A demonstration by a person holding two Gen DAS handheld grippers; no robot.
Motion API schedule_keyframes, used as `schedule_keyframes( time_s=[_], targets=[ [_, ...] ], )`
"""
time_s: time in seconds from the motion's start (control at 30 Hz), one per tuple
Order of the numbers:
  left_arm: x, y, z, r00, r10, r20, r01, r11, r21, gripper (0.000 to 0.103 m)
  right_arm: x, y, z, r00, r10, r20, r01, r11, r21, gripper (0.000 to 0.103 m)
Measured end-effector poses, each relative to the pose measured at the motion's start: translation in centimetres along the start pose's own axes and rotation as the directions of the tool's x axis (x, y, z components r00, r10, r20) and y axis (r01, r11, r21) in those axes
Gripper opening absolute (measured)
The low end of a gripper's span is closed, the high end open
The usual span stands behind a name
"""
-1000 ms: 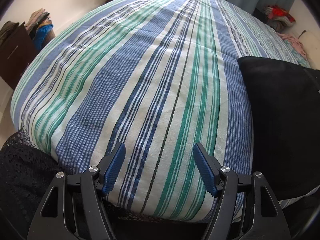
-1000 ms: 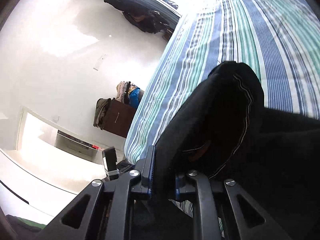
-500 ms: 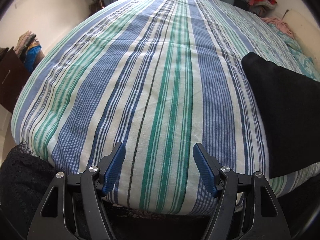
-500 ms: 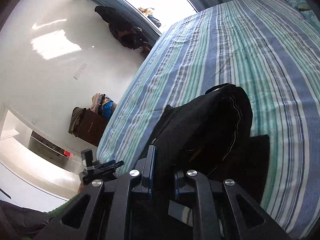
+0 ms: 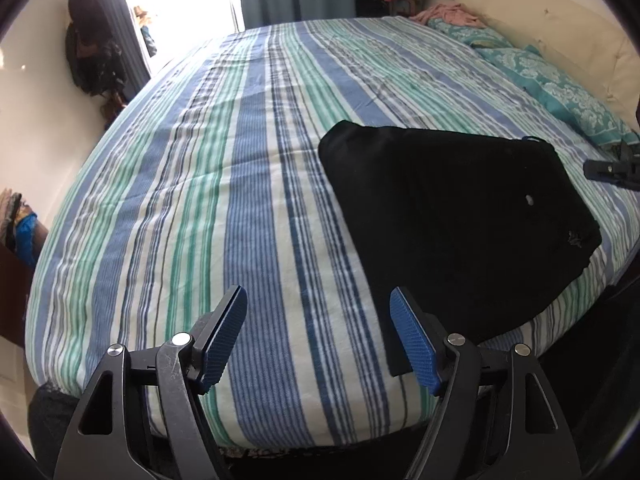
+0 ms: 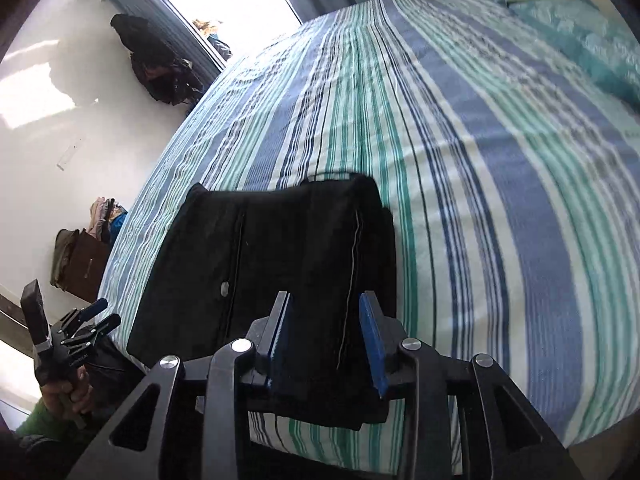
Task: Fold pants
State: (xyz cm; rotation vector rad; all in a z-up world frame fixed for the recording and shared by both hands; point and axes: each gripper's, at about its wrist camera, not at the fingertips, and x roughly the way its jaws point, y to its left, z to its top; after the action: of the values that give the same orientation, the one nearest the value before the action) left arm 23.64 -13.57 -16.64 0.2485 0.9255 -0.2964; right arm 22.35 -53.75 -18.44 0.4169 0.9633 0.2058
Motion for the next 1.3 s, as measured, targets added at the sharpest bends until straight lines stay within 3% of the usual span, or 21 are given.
schedule_keyframes(
  time_s=[0.1, 0.2, 0.23, 0.3, 0.33, 0.37, 0.4, 0.43, 0.53, 0.57, 0.7, 0.8, 0.87, 0.93, 1.07, 1.17, 1.3],
  targets=[
    [1.8, -2.5, 0.6, 1.000, 0.012, -0.015, -0.011, 0.998, 0.062, 0.078, -1.4, 2.7, 2.9, 0.998, 0.035, 0.049, -0.032, 0.998, -0.062, 0.036],
    [3.1, -4.1, 0.3, 0.999, 0.042, -0.016, -0.040, 0.993, 0.113, 0.079, 1.6, 5.8, 5.1, 0.998, 0.053, 0.045, -0.047, 0.992, -0.120, 0.036],
    [3.3, -4.3, 0.3, 0.999, 0.041, -0.021, -0.039, 0.992, 0.118, 0.079, 3.2, 6.1, 5.3, 0.999, 0.027, 0.032, -0.023, 0.991, -0.134, 0.036],
    [3.3, -4.4, 0.2, 0.999, 0.032, -0.025, -0.029, 0.993, 0.115, 0.082, 7.5, 5.2, 4.9, 0.989, -0.143, -0.026, 0.136, 0.975, -0.175, 0.031],
    [3.2, -4.4, 0.1, 0.999, 0.029, -0.027, -0.026, 0.993, 0.111, 0.083, 9.4, 4.2, 4.4, 0.982, -0.176, -0.067, 0.162, 0.971, -0.178, 0.031],
    [3.0, -4.4, 0.1, 0.999, 0.027, -0.029, -0.024, 0.994, 0.109, 0.083, 10.2, 3.0, 4.0, 0.985, -0.152, -0.078, 0.140, 0.980, -0.145, 0.032],
    [2.8, -4.3, 0.0, 0.999, 0.030, -0.027, -0.027, 0.994, 0.108, 0.083, 9.9, 2.1, 3.8, 0.991, -0.121, -0.051, 0.115, 0.987, -0.108, 0.032],
    [2.5, -4.2, -0.1, 0.999, 0.035, -0.025, -0.032, 0.994, 0.106, 0.083, 9.4, 1.6, 3.9, 0.992, -0.119, -0.032, 0.116, 0.990, -0.079, 0.043],
    [2.1, -3.7, -0.5, 0.999, 0.023, -0.024, -0.021, 0.997, 0.076, 0.082, 5.9, 0.8, 4.0, 0.982, -0.187, 0.030, 0.189, 0.981, -0.046, 0.044],
    [2.0, -3.6, -0.7, 1.000, 0.009, -0.027, -0.008, 0.998, 0.056, 0.082, 4.4, 0.4, 3.8, 0.984, -0.173, 0.046, 0.175, 0.984, -0.032, 0.044],
    [2.4, -3.7, -0.8, 0.999, -0.033, -0.040, 0.033, 0.999, 0.013, 0.082, -0.8, 2.2, 1.5, 0.998, -0.051, 0.047, 0.055, 0.994, -0.093, 0.044],
    [2.7, -4.5, -0.8, 0.999, -0.032, -0.044, 0.034, 0.999, 0.029, 0.083, -1.0, 5.3, -2.1, 0.999, 0.043, -0.006, -0.044, 0.981, -0.187, 0.044],
    [2.6, -4.8, -1.0, 0.998, -0.030, -0.049, 0.033, 0.998, 0.048, 0.083, 1.2, 5.7, -4.6, 0.998, -0.027, -0.060, 0.013, 0.974, -0.227, 0.042],
    [2.0, -4.6, -1.2, 0.998, -0.036, -0.055, 0.039, 0.997, 0.061, 0.083, 2.9, 4.2, -6.6, 0.991, -0.095, -0.096, 0.077, 0.981, -0.178, 0.038],
    [0.4, -3.1, -1.3, 0.999, -0.021, -0.039, 0.021, 1.000, 0.017, 0.086, 1.1, 3.0, -6.7, 0.998, -0.056, -0.040, 0.054, 0.997, -0.047, 0.034],
    [0.4, -2.6, -0.9, 0.999, 0.010, -0.042, -0.010, 1.000, -0.003, 0.086, -0.3, 4.7, -7.0, 0.994, -0.106, 0.009, 0.106, 0.989, -0.098, 0.034],
    [0.5, -2.5, -0.7, 0.997, 0.058, -0.043, -0.058, 0.998, -0.002, 0.086, -2.1, 7.0, -7.6, 0.986, -0.110, 0.124, 0.126, 0.984, -0.127, 0.034]
  ],
)
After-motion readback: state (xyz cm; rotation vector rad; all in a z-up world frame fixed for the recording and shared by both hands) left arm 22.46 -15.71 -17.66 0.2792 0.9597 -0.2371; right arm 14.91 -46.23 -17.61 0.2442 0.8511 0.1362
